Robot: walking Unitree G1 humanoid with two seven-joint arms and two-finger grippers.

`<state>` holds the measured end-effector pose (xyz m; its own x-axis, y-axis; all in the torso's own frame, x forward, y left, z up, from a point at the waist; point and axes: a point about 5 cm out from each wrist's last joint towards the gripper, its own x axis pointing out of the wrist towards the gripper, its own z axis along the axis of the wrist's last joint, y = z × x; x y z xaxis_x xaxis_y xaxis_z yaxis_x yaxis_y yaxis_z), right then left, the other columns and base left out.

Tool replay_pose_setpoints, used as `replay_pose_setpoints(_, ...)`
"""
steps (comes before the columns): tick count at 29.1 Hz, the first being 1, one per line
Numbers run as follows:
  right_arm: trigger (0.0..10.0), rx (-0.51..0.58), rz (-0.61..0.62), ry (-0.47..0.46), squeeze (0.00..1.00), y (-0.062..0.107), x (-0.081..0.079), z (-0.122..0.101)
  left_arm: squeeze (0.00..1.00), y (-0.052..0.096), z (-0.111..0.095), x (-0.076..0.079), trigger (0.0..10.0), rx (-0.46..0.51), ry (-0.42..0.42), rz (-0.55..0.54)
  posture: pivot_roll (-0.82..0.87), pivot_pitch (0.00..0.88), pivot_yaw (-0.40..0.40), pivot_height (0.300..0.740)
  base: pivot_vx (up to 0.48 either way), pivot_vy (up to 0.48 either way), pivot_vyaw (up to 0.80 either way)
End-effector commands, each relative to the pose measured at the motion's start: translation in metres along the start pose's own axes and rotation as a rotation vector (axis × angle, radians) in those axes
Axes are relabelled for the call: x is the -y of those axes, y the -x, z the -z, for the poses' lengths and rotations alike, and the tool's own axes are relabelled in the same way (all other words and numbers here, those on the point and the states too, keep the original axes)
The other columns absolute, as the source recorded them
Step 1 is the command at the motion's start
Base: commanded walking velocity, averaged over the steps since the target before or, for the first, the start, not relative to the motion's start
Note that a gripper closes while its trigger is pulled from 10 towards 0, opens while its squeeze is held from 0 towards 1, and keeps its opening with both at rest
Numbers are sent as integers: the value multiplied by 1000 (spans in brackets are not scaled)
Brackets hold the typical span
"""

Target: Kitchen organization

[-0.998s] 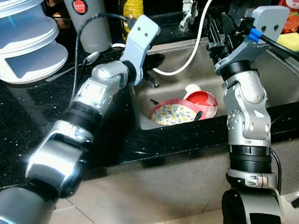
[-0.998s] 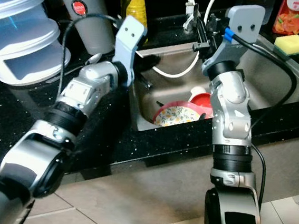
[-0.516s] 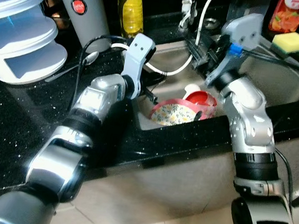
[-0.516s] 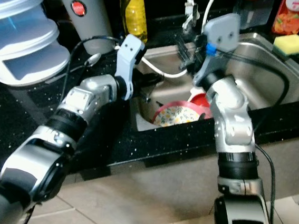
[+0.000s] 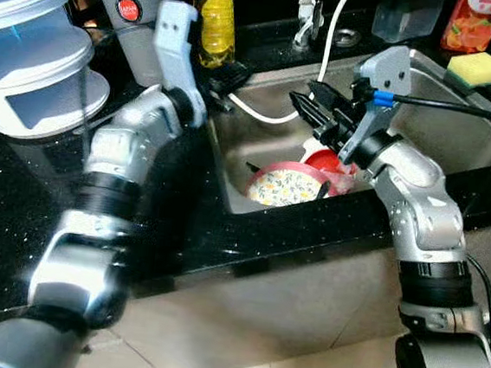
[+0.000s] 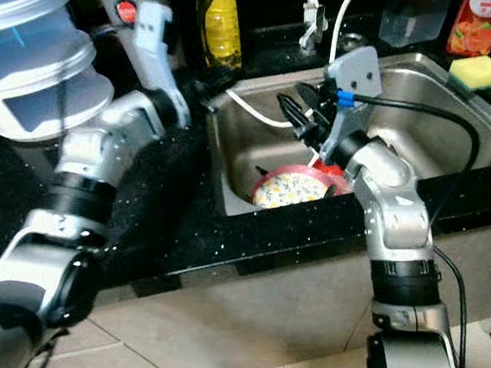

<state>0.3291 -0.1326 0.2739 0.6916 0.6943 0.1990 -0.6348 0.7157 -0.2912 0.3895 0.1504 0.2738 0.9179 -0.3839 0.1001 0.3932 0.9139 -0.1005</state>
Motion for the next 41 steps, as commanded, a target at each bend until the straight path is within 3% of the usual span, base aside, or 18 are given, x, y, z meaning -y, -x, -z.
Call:
replay_pose_setpoints(1,10000,-2,-105,-14,0,-5,-16,1,0,20,6,-37,10000,-94,-37,-263,-162,0,98,740,0,0,0)
replay_pose_setpoints(4,10000,-3,-133,-16,0,-7,-22,2,0,31,12,-48,10000,-140,3,-330,-153,0,93,740,0,0,0)
replay_pose_setpoints(7,10000,-17,-106,-34,0,-21,-22,6,0,45,31,-60,10000,-212,133,-401,-134,0,79,740,0,0,0)
replay_pose_setpoints(11,10000,-12,-138,-35,0,-27,-26,5,0,48,47,-68,10000,-280,206,-464,-128,0,75,740,0,0,0)
replay_pose_setpoints(17,10000,8,-169,-38,0,-30,-30,1,0,55,61,-74,10000,-370,175,-564,-127,0,77,740,0,0,0)
replay_pose_setpoints(22,10000,7,-163,-41,0,-30,-31,2,0,52,72,-67,10000,-404,220,-508,-129,0,79,740,0,0,0)
replay_pose_setpoints(31,10000,10,-153,-44,0,-30,-31,2,0,46,85,-63,10000,-449,187,-511,-133,0,82,740,0,0,0)
replay_pose_setpoints(32,10000,10,-153,-45,0,-30,-30,2,0,46,89,-64,3176,-464,181,-522,-133,0,82,740,0,0,0)
replay_pose_setpoints(33,10000,10,-152,-45,0,-30,-30,3,0,47,91,-65,3176,-475,176,-530,-133,0,82,740,0,0,0)
replay_pose_setpoints(34,10000,11,-152,-46,0,-31,-31,2,0,48,101,-64,1922,-510,164,-517,-132,0,81,740,0,0,0)
replay_pose_setpoints(35,10000,12,-151,-47,0,-31,-31,2,0,49,104,-64,1922,-522,161,-512,-132,0,81,740,0,0,0)
replay_pose_setpoints(36,10000,12,-151,-47,0,-31,-31,2,0,50,108,-63,2824,-537,157,-505,-131,0,81,740,0,0,0)
replay_pose_setpoints(37,10000,12,-151,-46,0,-31,-31,2,0,50,111,-62,2824,-549,151,-493,-131,0,81,740,0,0,0)
replay_pose_setpoints(38,10000,13,-151,-46,0,-31,-31,2,0,52,117,-60,3961,-575,136,-477,-132,0,82,740,0,0,0)
replay_pose_setpoints(39,10000,13,-151,-46,0,-31,-31,2,0,52,117,-60,3961,-575,136,-477,-132,0,82,740,0,0,0)
replay_pose_setpoints(41,10000,14,-148,-47,0,-31,-31,2,0,53,122,-59,0,-591,123,-468,-131,0,82,740,0,0,0)
